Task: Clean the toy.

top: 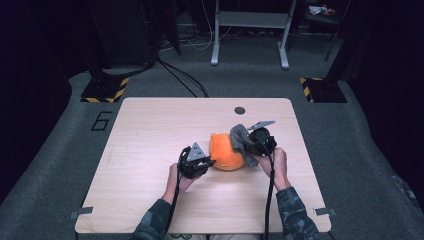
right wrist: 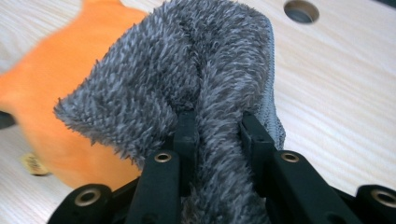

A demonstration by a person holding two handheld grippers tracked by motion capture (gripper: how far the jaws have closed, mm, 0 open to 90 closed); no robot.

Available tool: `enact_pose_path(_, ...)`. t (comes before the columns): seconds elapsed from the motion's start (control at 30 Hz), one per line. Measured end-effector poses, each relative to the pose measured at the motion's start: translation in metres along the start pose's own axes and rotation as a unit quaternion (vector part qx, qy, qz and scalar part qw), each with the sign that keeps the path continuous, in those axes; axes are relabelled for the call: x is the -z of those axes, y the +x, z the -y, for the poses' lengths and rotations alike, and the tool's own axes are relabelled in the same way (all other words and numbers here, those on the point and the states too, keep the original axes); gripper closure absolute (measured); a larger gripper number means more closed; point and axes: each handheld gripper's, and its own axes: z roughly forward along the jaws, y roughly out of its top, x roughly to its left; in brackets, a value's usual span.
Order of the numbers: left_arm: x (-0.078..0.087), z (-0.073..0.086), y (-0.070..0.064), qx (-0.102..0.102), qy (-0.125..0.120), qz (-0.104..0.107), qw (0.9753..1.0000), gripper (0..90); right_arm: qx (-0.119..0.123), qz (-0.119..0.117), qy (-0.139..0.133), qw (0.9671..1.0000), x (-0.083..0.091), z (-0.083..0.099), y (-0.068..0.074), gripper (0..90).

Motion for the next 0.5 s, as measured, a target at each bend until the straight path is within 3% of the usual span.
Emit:
enact_pose_path(0.33,-0.001,0.000,0.000,0.002,-0.001,-0.002,1.0000,78.2,-0.029,0.008,0.027,0.9992,-0.013,0.021,-0.021,71.9)
enact_pose_path(0.5,0.000,0.001,0.000,0.006,-0.001,-0.002,1.0000,78.1,-0.043,0.006,0.061,0.9972,-0.028,0.033,-0.025,71.8)
